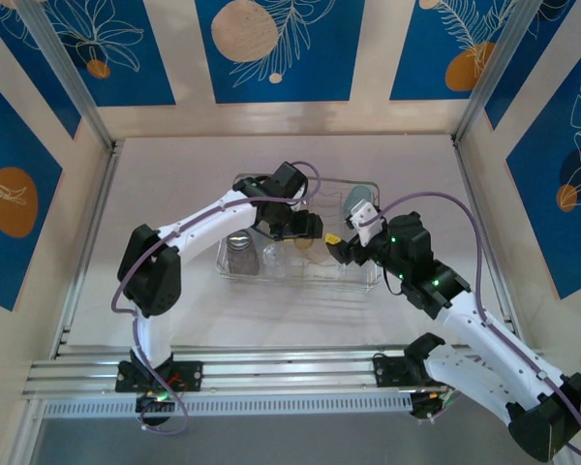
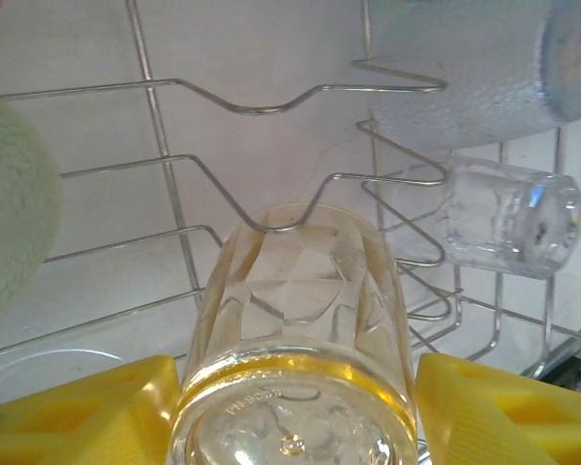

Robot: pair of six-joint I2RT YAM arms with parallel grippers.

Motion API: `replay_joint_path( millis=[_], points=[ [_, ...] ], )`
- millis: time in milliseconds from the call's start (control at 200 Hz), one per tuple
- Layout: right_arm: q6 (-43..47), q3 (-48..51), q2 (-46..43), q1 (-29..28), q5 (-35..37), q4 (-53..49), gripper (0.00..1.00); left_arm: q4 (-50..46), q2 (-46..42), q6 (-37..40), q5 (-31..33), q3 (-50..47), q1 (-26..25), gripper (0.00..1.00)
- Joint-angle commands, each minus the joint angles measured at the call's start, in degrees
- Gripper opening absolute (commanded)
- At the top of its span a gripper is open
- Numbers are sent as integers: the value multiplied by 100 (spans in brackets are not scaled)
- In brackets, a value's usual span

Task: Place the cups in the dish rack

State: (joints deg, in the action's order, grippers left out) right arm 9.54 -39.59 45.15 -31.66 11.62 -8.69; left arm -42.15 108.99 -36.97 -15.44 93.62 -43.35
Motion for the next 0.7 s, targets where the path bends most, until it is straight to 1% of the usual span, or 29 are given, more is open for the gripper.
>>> replay_joint_path(
  millis=[0,50,190,420,540,625,695],
  points=[
    [-417,128,-211,176,585,18,81,175,-176,99,-353,-55,-77,61],
    [-537,152,-269,281,608,-46,81,149,-185,113,-310,-42,-86,59],
    [-895,197,-372,536,554,-194,81,86,-185,185,-276,44,-135,59],
    [-1095,233,-392,709,513,-238,81,-175,-13,387,-317,451,-280,66],
    [-1149,233,-385,740,525,-271,82,-241,44,475,-292,601,-339,68],
    [-1326,168,-341,799,530,-434,82,-260,73,513,-258,640,-362,68],
    [-1646,94,-287,895,585,-643,82,-300,94,550,-196,662,-385,68]
  ],
)
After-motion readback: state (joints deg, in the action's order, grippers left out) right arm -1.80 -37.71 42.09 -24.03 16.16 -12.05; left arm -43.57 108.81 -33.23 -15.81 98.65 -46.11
